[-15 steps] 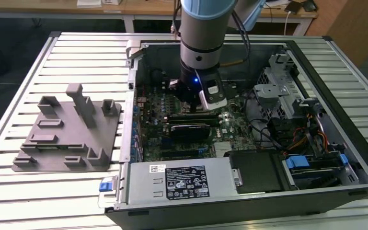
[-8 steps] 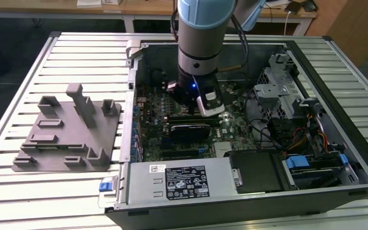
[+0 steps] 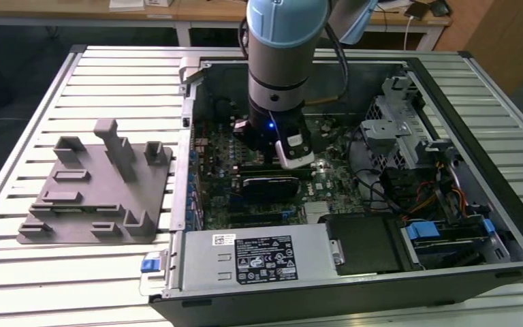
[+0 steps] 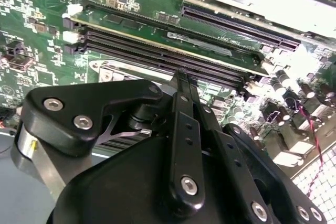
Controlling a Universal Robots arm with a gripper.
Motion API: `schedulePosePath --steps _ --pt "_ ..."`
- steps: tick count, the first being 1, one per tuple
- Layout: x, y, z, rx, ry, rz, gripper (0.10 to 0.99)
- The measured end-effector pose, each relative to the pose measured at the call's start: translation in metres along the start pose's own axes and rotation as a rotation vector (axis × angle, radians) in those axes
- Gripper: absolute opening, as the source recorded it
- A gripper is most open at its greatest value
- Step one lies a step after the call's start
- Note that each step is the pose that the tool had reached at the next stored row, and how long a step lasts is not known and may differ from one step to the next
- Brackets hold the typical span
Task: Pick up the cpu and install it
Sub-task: 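Install the second cpu locking lever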
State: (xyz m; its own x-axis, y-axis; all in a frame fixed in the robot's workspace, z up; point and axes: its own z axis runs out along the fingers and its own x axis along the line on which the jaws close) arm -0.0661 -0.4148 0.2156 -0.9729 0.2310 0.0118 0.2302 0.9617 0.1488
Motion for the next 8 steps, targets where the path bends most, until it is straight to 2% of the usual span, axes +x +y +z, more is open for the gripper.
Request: schedulePosePath --steps 3,8 --pt "0.0001 -0.0002 0.0013 0.0 0.0041 -0.027 0.106" --pt "0.0001 -0.0006 0.0036 -0.001 0.0172 -0.111 0.106"
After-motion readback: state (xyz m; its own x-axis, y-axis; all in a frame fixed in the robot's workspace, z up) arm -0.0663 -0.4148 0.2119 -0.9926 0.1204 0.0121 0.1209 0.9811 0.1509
